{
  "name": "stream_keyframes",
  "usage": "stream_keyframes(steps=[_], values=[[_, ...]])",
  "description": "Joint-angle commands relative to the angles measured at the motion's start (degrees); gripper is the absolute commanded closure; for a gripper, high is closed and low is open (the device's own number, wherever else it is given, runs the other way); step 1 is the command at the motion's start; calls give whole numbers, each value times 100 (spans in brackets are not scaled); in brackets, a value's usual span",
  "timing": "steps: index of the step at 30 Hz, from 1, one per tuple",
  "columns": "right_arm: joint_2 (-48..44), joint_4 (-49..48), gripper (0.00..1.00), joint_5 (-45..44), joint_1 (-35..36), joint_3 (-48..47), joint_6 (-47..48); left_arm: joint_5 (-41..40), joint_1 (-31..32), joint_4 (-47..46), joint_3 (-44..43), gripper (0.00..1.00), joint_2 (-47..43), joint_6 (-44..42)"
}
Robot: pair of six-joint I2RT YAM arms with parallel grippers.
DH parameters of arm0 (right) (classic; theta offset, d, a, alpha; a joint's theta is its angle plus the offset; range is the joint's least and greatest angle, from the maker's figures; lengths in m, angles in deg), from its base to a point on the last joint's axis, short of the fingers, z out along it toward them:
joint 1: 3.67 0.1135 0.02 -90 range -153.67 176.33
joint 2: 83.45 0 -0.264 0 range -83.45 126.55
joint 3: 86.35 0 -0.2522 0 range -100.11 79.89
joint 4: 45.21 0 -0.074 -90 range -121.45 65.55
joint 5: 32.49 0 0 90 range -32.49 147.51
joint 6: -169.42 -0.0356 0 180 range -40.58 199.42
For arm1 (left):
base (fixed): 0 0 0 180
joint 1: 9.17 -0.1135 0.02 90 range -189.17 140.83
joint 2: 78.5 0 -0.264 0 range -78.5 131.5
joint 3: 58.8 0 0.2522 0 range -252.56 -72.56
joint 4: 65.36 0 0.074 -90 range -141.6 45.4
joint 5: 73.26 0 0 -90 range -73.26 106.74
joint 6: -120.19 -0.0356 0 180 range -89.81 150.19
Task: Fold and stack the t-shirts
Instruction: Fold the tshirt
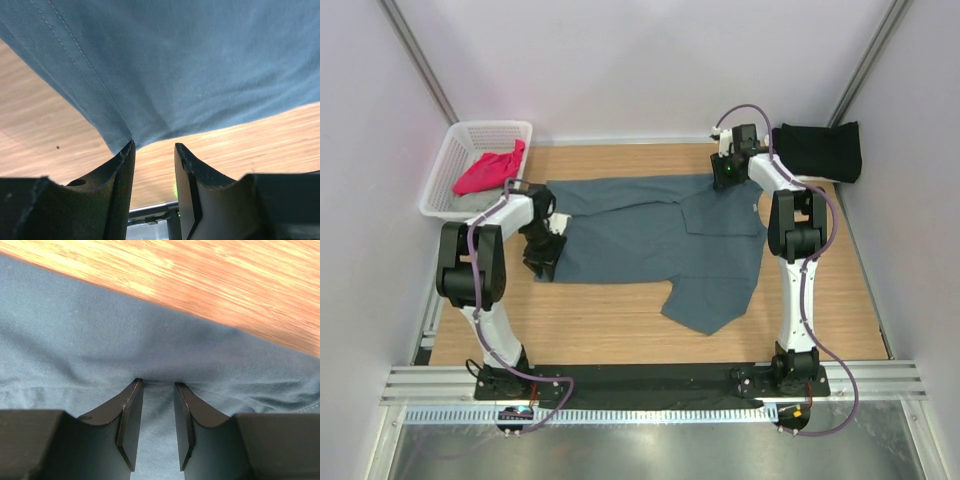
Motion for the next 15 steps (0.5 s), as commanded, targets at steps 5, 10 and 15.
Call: stream_keyframes(steps=[5,10,15], values=[[23,-45,63,-121,-24,-89,-19,63,7,174,51,62,-596,91],[-758,-281,62,-191,-24,261,60,143,24,245,-677,60,-1350,-146],[-2453,-772,61,-121,-24,1543,541,319,129,-483,-732,50,-2204,-779]])
